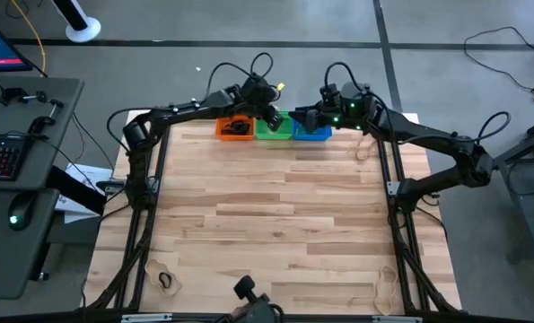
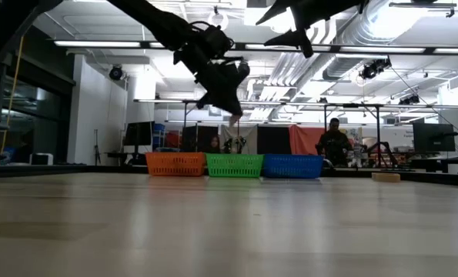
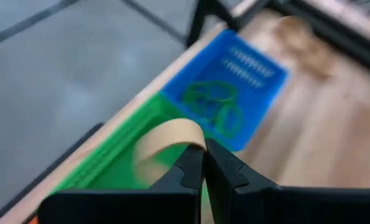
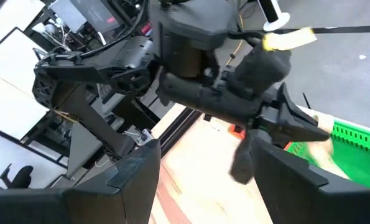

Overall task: Sort rubber bands into baskets
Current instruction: Put the white rubber band into the green basket

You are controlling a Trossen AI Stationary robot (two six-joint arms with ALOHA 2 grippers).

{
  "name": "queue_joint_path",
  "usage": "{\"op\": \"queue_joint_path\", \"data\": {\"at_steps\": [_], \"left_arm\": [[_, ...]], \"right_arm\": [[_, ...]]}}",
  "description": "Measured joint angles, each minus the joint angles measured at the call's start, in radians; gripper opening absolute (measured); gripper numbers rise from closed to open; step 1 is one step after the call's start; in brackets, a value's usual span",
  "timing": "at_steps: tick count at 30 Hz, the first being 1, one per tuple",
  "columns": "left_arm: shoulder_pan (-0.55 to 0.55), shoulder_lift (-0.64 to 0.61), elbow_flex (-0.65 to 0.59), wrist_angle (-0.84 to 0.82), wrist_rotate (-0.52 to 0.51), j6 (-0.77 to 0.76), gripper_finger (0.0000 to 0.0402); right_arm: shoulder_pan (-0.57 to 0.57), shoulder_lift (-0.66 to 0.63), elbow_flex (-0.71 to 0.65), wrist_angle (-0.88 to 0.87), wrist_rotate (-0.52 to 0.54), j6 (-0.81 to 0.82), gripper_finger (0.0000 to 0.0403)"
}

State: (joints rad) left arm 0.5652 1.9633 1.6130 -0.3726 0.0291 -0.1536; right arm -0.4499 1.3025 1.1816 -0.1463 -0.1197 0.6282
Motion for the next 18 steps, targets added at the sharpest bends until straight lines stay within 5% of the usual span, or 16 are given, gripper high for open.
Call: {"op": "queue_joint_path", "data": {"at_steps": [7, 18], "left_arm": [[0.011, -0.001, -0.011, 0.035, -0.114, 0.042, 0.0019], [-0.001, -0.012, -0.011, 0.006, -0.068, -0.06, 0.0153]], "right_arm": [[0.022, 0.0, 0.0, -0.009, 0.041, -0.005, 0.0236], [0.061, 0.001, 0.0, -0.06, 0.065, -0.007, 0.0236]]}}
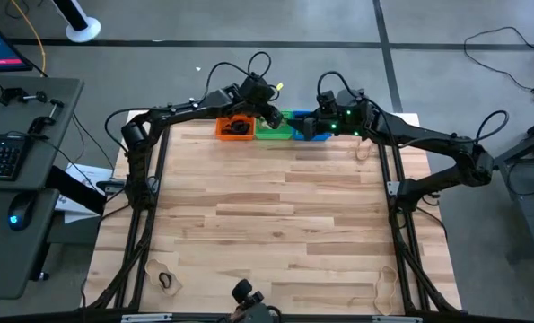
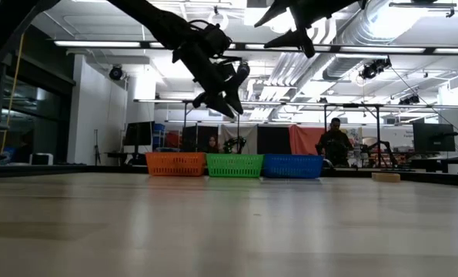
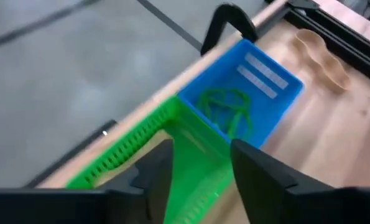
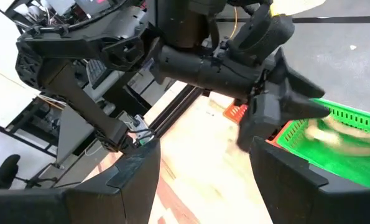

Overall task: Sort rubber bands into baskets
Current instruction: Put the white rubber band into the green basket

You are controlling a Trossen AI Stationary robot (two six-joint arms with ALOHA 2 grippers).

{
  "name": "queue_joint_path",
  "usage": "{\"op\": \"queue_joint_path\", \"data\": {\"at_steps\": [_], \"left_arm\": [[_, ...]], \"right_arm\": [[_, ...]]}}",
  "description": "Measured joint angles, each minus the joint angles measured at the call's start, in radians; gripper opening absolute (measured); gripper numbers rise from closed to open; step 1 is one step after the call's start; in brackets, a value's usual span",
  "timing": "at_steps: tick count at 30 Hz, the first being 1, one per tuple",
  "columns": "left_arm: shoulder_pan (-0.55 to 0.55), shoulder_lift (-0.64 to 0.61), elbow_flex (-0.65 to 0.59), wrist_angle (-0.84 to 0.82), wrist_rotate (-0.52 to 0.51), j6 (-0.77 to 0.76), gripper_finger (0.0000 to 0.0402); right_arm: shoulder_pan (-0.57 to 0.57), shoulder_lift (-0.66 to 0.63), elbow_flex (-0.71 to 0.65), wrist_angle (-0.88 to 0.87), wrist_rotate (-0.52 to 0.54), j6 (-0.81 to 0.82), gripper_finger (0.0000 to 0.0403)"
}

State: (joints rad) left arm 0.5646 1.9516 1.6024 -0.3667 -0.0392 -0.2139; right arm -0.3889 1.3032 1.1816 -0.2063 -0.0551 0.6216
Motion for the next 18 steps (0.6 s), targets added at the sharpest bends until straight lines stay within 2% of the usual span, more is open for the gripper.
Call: {"op": "queue_joint_path", "data": {"at_steps": [2, 6, 10, 13, 18], "left_arm": [[-0.007, -0.011, 0.001, -0.049, 0.029, -0.01, 0.0171], [-0.017, -0.062, 0.001, -0.292, 0.123, 0.004, 0.0185], [-0.048, -0.124, -0.011, -0.509, 0.135, 0.062, 0.0186], [-0.089, -0.23, -0.124, -0.473, 0.141, 0.049, 0.0186], [-0.179, -0.475, -0.439, -0.214, 0.232, -0.125, 0.0186]], "right_arm": [[-0.001, 0.0, 0.0, 0.0, 0.003, 0.0, 0.0236], [-0.012, 0.0, 0.0, 0.0, 0.031, -0.012, 0.0236], [-0.038, 0.0, 0.001, -0.042, 0.038, -0.043, 0.0236], [-0.073, 0.0, 0.001, -0.194, 0.077, -0.028, 0.0236], [-0.17, 0.048, 0.0, -0.599, 0.206, 0.013, 0.0236]]}}
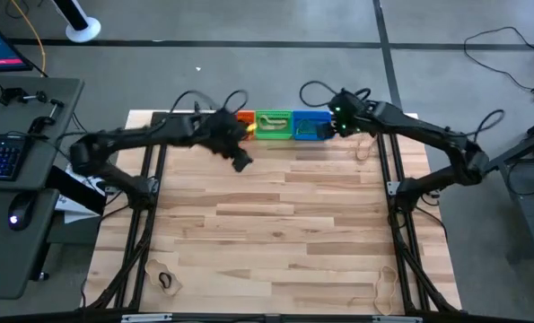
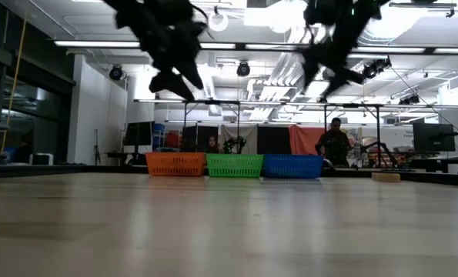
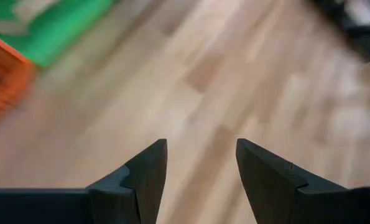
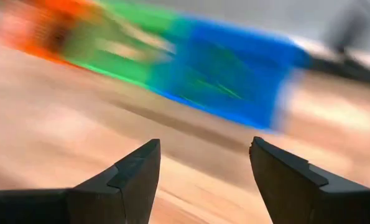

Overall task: Sort rubber bands into baskets
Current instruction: Put the white rubber band into the green basket

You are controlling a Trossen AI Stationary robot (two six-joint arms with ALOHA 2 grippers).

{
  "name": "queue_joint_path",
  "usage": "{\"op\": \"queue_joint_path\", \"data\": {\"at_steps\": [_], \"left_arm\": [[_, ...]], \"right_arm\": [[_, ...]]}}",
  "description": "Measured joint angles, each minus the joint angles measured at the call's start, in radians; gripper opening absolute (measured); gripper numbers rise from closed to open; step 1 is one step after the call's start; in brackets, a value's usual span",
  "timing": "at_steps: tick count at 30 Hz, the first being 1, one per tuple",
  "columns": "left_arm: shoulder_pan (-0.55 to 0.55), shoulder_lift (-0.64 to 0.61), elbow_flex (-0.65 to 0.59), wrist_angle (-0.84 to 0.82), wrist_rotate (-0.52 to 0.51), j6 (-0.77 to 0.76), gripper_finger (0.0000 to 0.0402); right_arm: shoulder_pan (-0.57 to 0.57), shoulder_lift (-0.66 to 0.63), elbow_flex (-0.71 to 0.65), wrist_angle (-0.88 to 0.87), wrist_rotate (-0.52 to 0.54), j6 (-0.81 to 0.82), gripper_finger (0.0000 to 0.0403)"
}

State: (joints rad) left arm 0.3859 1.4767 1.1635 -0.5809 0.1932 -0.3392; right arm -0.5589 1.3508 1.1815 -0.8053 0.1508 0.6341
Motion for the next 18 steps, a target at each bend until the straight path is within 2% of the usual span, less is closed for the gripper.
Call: {"op": "queue_joint_path", "data": {"at_steps": [3, 7, 12, 18], "left_arm": [[-0.061, -0.138, -0.147, 0.154, 0.007, -0.151, 0.0186], [-0.128, -0.273, -0.256, 0.313, -0.03, -0.257, 0.0186], [-0.161, -0.385, -0.271, 0.392, -0.076, -0.288, 0.0186], [-0.157, -0.492, -0.271, 0.468, -0.113, -0.289, 0.0186]], "right_arm": [[-0.071, 0.065, -0.026, -0.146, 0.018, 0.016, 0.0236], [-0.151, 0.165, -0.111, -0.188, 0.01, 0.013, 0.0236], [-0.214, 0.251, -0.21, -0.184, 0.002, 0.012, 0.0236], [-0.237, 0.255, -0.278, -0.122, 0.001, 0.013, 0.0236]]}}
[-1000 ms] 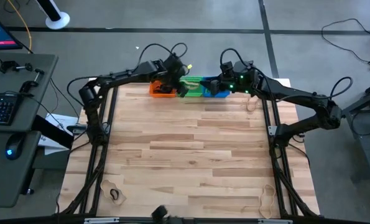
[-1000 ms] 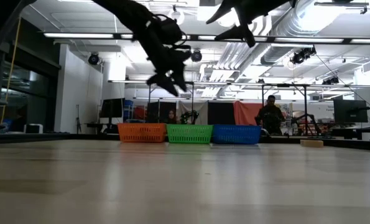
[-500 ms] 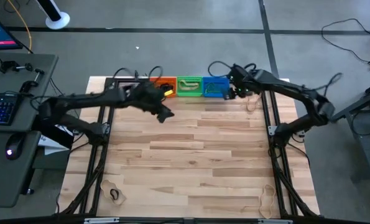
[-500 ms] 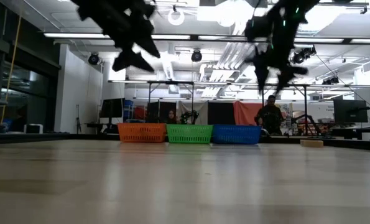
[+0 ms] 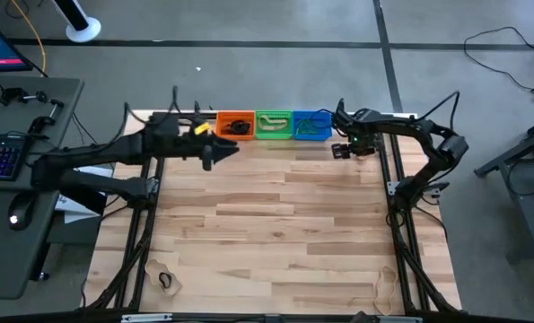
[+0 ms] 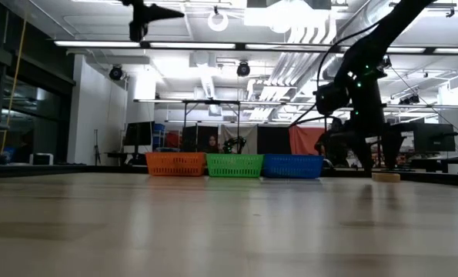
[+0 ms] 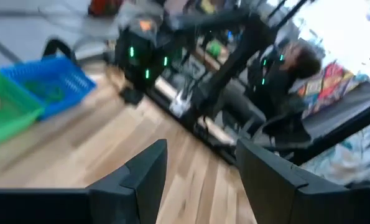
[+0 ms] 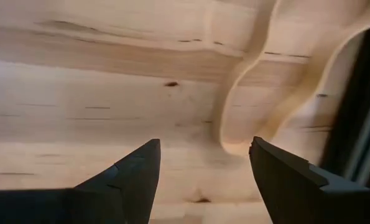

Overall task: Sort rubber bands into baskets
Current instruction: Put the white rubber band into the green basket

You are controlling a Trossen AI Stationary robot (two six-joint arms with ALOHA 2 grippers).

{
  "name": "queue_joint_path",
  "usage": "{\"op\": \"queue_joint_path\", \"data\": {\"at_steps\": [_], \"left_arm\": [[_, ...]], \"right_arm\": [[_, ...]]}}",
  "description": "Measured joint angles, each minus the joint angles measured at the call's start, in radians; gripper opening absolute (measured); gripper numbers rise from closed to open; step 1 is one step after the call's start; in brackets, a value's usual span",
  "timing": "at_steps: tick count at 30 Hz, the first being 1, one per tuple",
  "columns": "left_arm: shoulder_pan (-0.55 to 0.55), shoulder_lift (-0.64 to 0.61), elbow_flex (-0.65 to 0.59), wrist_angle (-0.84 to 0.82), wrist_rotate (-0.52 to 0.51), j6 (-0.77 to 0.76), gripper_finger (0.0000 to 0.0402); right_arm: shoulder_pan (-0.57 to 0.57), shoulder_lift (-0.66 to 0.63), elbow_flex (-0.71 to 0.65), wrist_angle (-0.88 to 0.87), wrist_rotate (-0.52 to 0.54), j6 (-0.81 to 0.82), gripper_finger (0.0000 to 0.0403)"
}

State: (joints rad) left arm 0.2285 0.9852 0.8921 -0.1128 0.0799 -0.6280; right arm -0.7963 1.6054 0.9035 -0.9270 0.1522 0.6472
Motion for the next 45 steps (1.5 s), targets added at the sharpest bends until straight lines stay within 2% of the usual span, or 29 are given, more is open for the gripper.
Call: {"op": "queue_joint_path", "data": {"at_steps": [7, 10, 13, 16, 18, 23, 28, 34, 45], "left_arm": [[0.016, -0.058, 0.0, 0.012, -0.024, 0.009, 0.0186], [0.016, -0.068, 0.0, 0.012, -0.025, -0.004, 0.0186], [0.016, -0.073, 0.0, 0.014, -0.024, -0.003, 0.0186], [0.016, -0.072, 0.0, 0.012, -0.024, 0.001, 0.0186], [0.016, -0.073, 0.0, 0.012, -0.024, 0.01, 0.0186], [0.017, -0.073, 0.0, 0.012, -0.024, 0.022, 0.0186], [0.039, -0.072, 0.0, 0.013, -0.03, 0.028, 0.0186], [0.071, -0.072, 0.0, 0.013, -0.03, 0.028, 0.0186], [0.065, -0.072, 0.0, 0.013, -0.03, 0.018, 0.0186]], "right_arm": [[-0.047, 0.007, -0.089, 0.132, -0.075, 0.037, 0.0233], [-0.062, 0.006, -0.127, 0.176, -0.111, 0.034, 0.021], [-0.047, -0.006, -0.14, 0.201, -0.131, 0.022, 0.0148], [0.0, -0.041, -0.132, 0.207, -0.114, 0.022, 0.0048], [0.04, -0.08, -0.116, 0.179, -0.128, 0.024, 0.0015], [0.18, -0.243, 0.03, 0.206, -0.193, 0.063, 0.0004], [0.288, -0.288, 0.223, 0.314, -0.278, 0.074, 0.0001], [0.305, -0.179, 0.385, 0.517, -0.311, 0.017, 0.0001], [0.23, 0.172, 0.56, 0.614, -0.373, -0.086, 0.0]]}}
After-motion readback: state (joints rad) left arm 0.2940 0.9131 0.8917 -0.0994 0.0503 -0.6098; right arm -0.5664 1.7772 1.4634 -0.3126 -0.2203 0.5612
